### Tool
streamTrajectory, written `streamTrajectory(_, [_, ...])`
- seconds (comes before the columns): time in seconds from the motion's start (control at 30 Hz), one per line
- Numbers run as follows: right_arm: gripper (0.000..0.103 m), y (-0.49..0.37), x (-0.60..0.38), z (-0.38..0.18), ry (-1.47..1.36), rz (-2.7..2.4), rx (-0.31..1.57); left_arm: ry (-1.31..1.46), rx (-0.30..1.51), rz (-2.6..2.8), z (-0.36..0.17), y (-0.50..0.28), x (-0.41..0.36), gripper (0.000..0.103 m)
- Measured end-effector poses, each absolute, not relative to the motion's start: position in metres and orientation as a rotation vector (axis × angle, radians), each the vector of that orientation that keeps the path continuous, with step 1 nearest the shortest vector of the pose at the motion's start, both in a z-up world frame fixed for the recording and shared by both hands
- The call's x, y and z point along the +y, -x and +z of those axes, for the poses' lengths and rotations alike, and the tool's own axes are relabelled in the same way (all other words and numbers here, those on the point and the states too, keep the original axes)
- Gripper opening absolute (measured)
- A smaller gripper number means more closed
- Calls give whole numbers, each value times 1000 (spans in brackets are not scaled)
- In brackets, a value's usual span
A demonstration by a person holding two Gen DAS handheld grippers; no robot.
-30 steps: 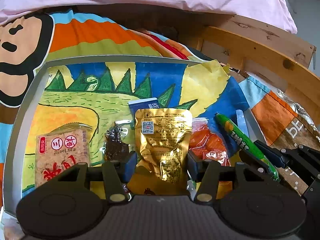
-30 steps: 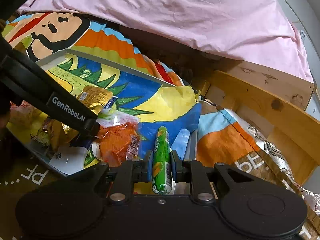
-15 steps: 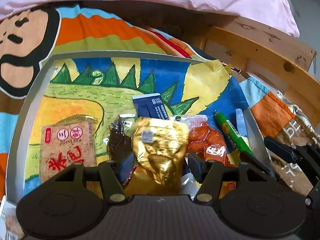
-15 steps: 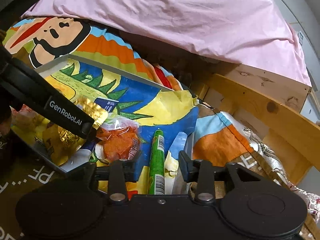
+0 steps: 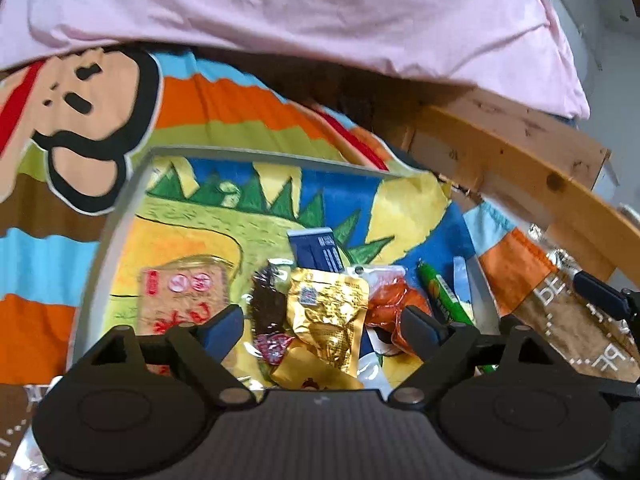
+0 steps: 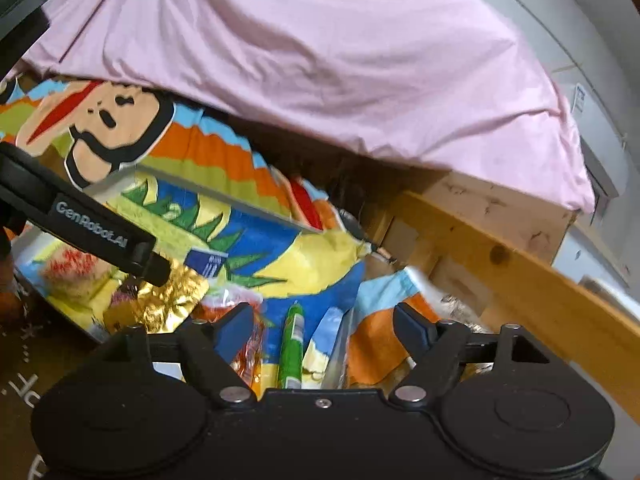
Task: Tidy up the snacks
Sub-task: 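Lower both held snacks into the tray and open both tools, then pull both tools back from the tray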
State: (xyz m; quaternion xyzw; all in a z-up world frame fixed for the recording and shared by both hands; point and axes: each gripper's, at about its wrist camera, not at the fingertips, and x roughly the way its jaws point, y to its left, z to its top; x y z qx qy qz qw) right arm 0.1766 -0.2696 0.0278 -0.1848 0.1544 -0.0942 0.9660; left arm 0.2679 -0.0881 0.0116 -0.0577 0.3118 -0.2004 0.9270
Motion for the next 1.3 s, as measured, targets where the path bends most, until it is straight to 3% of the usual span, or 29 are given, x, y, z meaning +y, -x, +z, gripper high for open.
streamTrajectory(0.33, [102,-126,-263,68,267,-138,239,189,572,-366,38,-215,-45,102])
streamTrajectory(0.87, [102,-34,-219,98,212,-114,161,152,413,-290,62,-99,10,102])
streamTrajectory(1.3, [102,16,-180,75,213,-71,238,120,465,-227,35,-49,52,102])
